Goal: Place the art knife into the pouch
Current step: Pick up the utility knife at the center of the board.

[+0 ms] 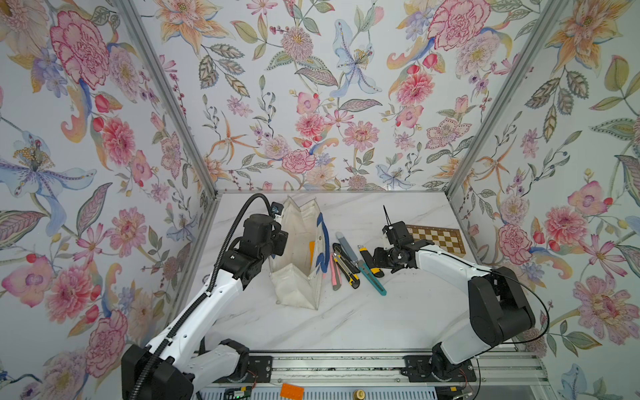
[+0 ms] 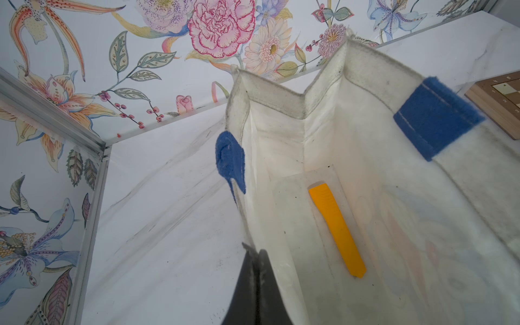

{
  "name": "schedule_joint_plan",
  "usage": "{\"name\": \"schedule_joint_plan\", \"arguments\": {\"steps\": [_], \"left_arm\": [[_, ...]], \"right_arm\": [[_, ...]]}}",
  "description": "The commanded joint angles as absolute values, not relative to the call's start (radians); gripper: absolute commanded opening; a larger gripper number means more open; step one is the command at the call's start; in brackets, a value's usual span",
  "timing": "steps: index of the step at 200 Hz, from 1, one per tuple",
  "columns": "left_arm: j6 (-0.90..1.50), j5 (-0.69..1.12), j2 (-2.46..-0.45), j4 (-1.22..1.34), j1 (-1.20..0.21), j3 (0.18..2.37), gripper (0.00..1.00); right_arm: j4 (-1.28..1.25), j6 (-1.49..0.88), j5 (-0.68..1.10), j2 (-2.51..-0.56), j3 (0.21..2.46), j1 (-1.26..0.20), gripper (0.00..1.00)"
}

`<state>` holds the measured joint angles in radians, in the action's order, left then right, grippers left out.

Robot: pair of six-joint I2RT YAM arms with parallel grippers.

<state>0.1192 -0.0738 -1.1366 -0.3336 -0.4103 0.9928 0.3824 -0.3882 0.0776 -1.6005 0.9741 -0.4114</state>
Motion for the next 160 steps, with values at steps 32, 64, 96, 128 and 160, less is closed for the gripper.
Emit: {"name": "schedule_joint_plan", "arguments": {"steps": [32, 64, 96, 128, 160], "left_arm": [[0.130, -0.012, -1.109, -0.310, -0.402, 0.967, 0.00], [0.124, -0.012, -1.100, -0.303, -0.402, 0.953, 0.00], [0.121, -0.012, -1.103, -0.307, -0.402, 0.948, 0.00], [0.121, -0.013, -1.106, -0.303, -0.400, 0.944, 0.00], [0.126, -0.003, -1.099, -0.295, -0.400, 0.934, 0.00]], "right_arm": [[0.435, -0.353, -0.002, -1.685, 1.018, -0.452, 0.46], [0.437, -0.354, -0.030, -1.716, 1.038, -0.465, 0.48], [0.446, -0.354, -0.047, -1.742, 1.057, -0.474, 0.50], [0.453, -0.365, -0.064, -1.761, 1.068, -0.476, 0.58], [0.452, -0.370, -0.066, -1.780, 1.080, -0.476, 0.57]]}}
